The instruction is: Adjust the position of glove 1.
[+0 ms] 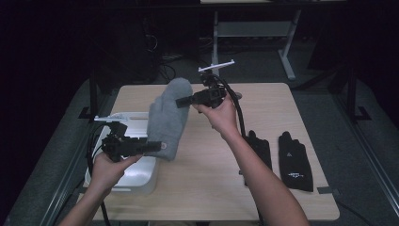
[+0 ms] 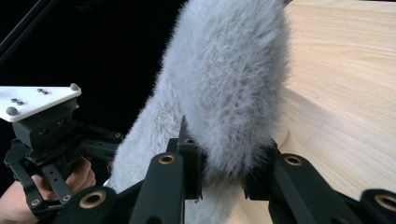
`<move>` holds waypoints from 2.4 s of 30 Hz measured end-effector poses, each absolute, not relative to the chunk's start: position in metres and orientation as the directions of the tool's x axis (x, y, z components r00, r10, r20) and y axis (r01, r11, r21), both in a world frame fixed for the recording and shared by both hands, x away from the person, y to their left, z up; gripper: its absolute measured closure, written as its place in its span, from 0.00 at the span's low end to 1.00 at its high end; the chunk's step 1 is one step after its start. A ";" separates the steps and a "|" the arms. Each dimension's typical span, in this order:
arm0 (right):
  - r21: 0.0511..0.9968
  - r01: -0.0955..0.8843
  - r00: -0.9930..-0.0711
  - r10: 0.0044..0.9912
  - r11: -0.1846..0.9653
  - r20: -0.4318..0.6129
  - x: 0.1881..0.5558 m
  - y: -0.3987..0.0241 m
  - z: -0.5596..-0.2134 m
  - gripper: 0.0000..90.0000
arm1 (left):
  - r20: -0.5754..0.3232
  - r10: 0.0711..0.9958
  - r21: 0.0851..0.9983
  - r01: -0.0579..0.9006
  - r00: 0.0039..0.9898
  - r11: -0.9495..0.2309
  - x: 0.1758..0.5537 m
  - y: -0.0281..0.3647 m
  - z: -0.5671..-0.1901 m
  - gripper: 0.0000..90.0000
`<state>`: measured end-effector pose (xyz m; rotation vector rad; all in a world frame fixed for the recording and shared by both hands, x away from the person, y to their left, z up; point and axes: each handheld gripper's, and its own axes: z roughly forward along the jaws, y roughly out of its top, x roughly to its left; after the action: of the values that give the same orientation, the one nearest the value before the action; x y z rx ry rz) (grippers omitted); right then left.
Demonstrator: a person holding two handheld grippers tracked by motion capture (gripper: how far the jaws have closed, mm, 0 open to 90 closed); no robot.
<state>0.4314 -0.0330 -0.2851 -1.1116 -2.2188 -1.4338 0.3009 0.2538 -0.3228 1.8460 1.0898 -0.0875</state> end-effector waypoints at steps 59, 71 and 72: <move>0.607 0.742 -0.668 0.380 0.284 0.639 0.439 0.075 -0.325 0.80 | -0.520 0.715 0.635 0.772 0.467 -0.042 0.275 0.341 -0.353 0.48; 0.588 0.751 -0.660 0.375 0.301 0.651 0.438 0.087 -0.336 0.80 | -0.517 0.730 0.614 0.788 0.446 -0.047 0.274 0.352 -0.363 0.48; 0.587 0.751 -0.659 0.373 0.301 0.652 0.438 0.088 -0.337 0.80 | -0.517 0.733 0.611 0.790 0.442 -0.044 0.273 0.353 -0.365 0.48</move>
<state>0.4377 0.0882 -0.3369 -1.0056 -2.1812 -1.3096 0.2733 0.3528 -0.3646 1.7877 1.3061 -0.0789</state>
